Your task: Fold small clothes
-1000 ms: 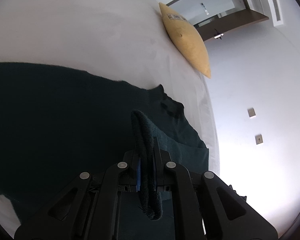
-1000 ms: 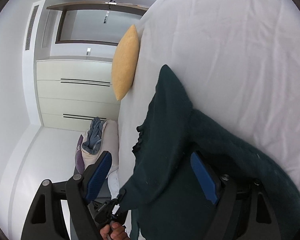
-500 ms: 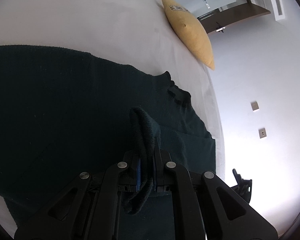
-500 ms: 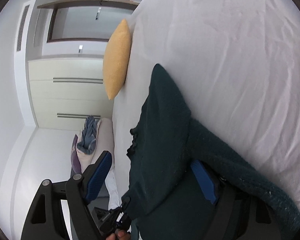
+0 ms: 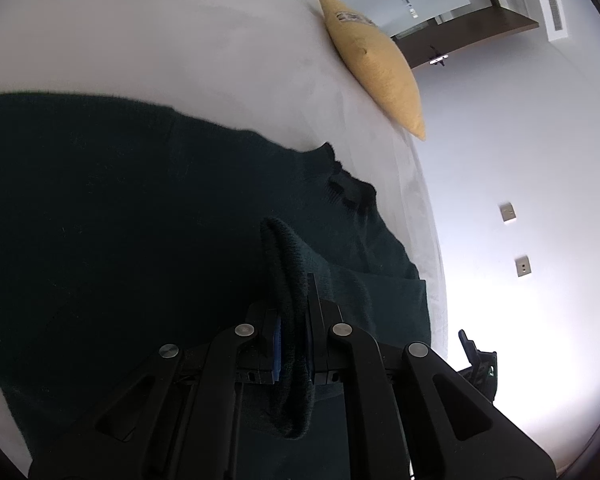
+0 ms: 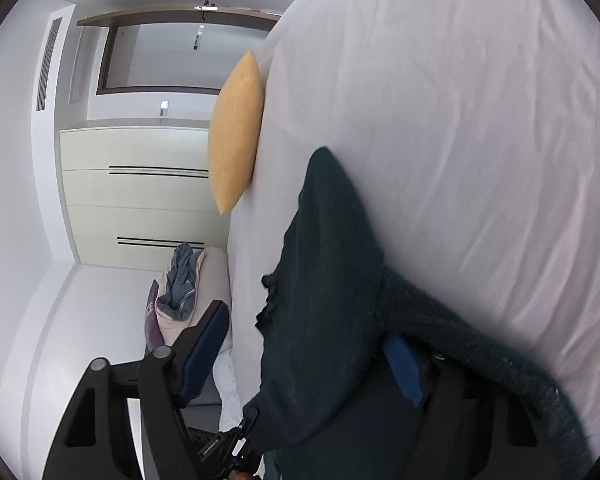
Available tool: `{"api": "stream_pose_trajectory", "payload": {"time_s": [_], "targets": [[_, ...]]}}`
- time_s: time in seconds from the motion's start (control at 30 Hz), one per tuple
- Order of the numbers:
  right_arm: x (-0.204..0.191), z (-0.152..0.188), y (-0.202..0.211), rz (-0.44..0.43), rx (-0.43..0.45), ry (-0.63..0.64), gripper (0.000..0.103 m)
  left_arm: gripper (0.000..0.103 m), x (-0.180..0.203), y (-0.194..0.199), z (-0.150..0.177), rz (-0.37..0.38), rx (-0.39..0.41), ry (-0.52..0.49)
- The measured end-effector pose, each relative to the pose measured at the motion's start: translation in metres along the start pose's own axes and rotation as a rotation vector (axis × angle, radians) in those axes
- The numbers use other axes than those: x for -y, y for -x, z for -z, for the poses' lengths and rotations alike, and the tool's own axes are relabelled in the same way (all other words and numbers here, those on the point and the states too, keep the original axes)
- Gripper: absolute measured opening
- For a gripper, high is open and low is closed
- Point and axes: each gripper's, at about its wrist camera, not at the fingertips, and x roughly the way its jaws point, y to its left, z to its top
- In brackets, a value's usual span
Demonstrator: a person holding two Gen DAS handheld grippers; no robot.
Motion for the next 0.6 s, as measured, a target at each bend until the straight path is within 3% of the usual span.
{"api": "stream_pose_trajectory", "payload": {"time_s": [0.27,0.5,0.6], "targets": [[-0.006,0.005,-0.005,0.031,-0.035,0.092,0.075,0.007,-0.013,-0.009,0.004,-0.044,-0.005,0.023],[-0.005,0.009,0.017,0.036,-0.051,0.058,0.076,0.007,-0.028,-0.011,0.009,-0.037,-0.013,0.033],[-0.013,0.015,0.024,0.035,-0.066,0.054,0.082,0.007,-0.025,-0.013,0.008,-0.046,-0.01,0.018]]}}
